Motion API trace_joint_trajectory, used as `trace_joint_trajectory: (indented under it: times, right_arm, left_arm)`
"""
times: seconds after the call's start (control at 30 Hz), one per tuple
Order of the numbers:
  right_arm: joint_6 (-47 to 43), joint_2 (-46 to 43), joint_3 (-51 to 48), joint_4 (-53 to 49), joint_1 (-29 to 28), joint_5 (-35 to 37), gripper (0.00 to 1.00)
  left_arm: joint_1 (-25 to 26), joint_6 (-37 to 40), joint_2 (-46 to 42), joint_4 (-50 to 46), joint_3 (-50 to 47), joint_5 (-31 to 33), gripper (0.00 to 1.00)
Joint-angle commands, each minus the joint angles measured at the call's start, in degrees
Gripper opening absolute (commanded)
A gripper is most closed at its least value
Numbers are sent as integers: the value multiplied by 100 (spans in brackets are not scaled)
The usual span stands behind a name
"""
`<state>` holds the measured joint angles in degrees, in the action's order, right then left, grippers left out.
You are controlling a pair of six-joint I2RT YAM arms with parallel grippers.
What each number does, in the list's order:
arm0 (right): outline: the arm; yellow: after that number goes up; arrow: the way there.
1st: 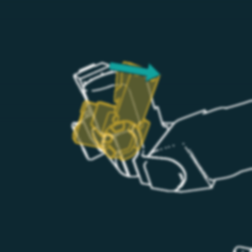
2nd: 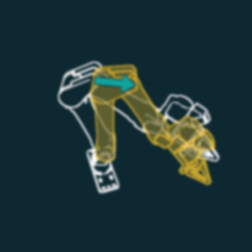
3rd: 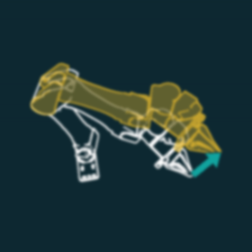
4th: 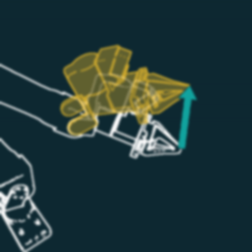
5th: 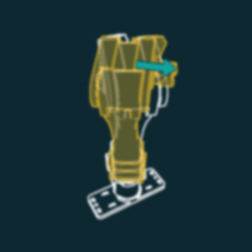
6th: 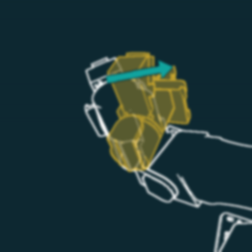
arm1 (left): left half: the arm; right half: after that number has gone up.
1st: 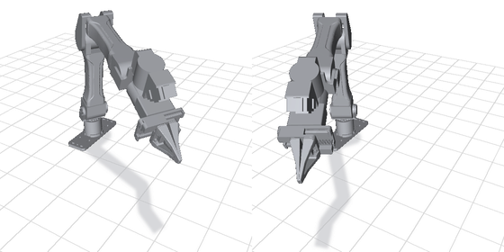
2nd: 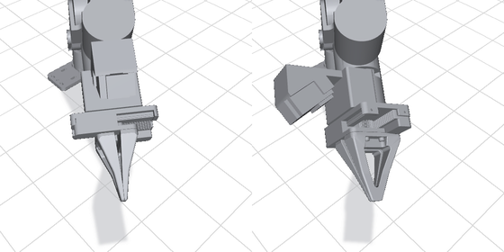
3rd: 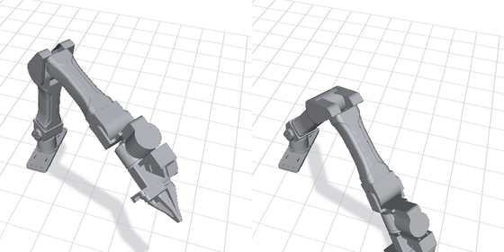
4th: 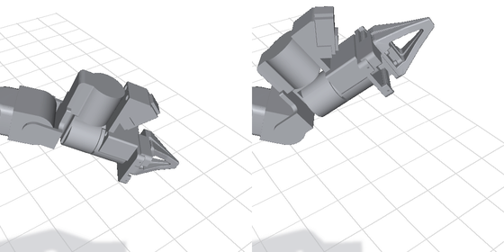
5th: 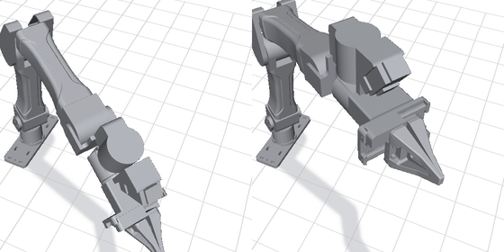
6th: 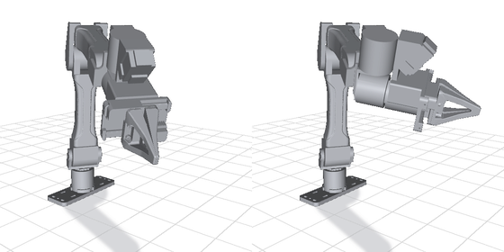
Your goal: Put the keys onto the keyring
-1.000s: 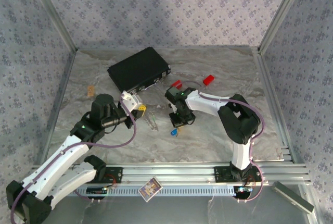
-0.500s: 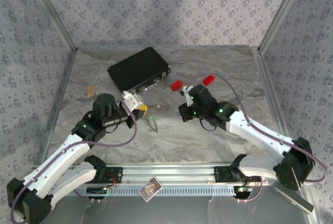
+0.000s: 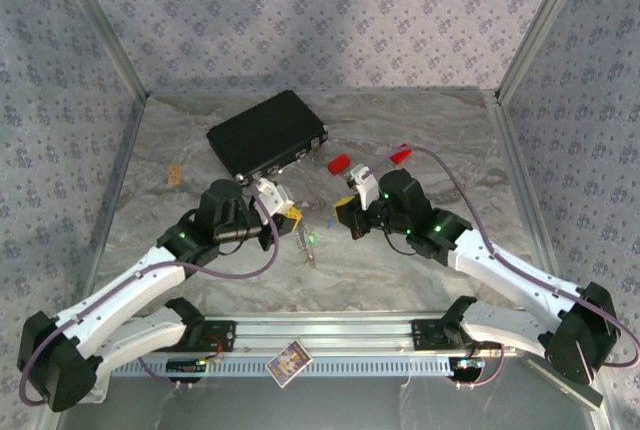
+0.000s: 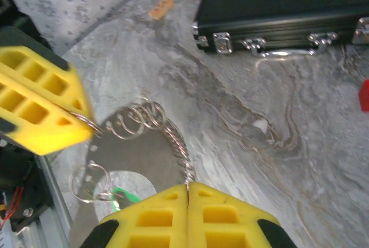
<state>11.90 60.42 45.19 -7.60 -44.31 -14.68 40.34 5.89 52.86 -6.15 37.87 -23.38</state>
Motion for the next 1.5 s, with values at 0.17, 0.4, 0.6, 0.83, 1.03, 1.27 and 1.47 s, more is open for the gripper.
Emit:
trace_joint_trajectory:
  times: [0.17, 0.4, 0.6, 0.83, 1.03, 1.27, 1.47]
  right_arm:
    - [-136, 45, 182, 63, -379, -77, 0]
    - [-24, 250, 405, -48, -559, 23, 0]
    - [-105, 320, 517, 78, -626, -135, 0]
    - [-237, 528, 709, 90, -752, -119, 0]
    - [-301, 608, 765, 195, -822, -12, 0]
    - [-373, 742, 851, 180, -859, 171, 0]
    - [-443, 630, 856, -153, -833, 353, 0]
  left_arm:
    - [123, -123, 98, 431, 41, -122, 0]
    - [141, -132, 121, 458, 46, -123, 0]
    - [150, -125, 122, 466, 45, -132, 0]
    - [163, -73, 151, 475, 32, -141, 0]
    - [185, -35, 157, 431, 43, -184, 0]
    - [205, -8, 155, 398, 63, -228, 0]
    - [203, 28, 120, 309, 79, 176, 0]
